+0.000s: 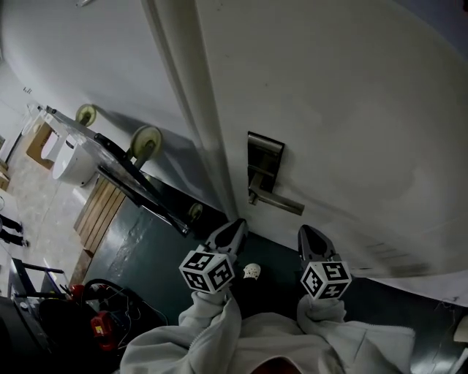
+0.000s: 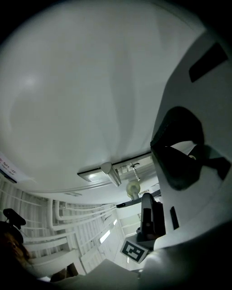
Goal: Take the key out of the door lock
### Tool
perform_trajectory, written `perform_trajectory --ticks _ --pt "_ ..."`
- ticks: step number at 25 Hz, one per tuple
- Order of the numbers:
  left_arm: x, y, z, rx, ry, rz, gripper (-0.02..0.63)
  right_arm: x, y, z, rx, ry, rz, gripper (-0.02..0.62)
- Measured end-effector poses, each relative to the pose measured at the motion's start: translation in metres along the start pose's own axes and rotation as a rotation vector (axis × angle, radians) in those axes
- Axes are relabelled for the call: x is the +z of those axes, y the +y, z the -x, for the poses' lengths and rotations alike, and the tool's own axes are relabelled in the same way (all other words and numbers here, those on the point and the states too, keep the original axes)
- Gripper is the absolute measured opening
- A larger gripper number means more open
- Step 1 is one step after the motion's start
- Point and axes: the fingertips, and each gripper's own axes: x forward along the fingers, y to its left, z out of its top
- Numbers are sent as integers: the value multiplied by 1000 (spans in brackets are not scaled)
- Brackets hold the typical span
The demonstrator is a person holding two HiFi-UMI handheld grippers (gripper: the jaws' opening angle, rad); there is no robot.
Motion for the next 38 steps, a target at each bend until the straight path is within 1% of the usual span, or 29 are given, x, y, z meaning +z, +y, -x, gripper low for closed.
perform_trajectory --ticks 6,10,14,18,21,22,23,24,26,30,32,34,38 --pt "4 8 -12 -87 5 180 23 1 -2 -16 -29 6 -9 52" --pt "9 17 -18 -127 1 268 25 1 0 -27 -49 5 -15 52" --pt "10 18 -27 -196 9 330 25 0 1 -33 -76 -3 -21 52" --pt "8 14 -32 -243 23 360 25 -2 2 -35 -102 -8 -24 52" --pt "7 12 -33 -263 30 386 30 -2 4 -35 -115 -11 -26 52" --pt "8 11 -34 -272 32 400 51 -2 4 -35 -118 -14 -25 52" --pt "9 11 -34 -282 33 417 90 -1 5 -34 -121 -17 -24 52" --pt "10 10 -35 -289 33 437 114 0 6 -34 -124 -20 -23 52" --pt "11 11 -36 -294 32 482 118 2 6 -32 -132 -23 -22 52" --pt "16 8 -43 -322 22 608 132 3 5 -29 -149 -24 -21 52" --pt "17 6 -47 -329 18 654 132 4 4 -28 -154 -25 -20 52" --pt "18 3 -51 -329 11 685 132 5 4 -28 -159 -27 -18 52" --pt "17 5 -56 -320 4 699 130 4 4 -26 -166 -26 -15 52"
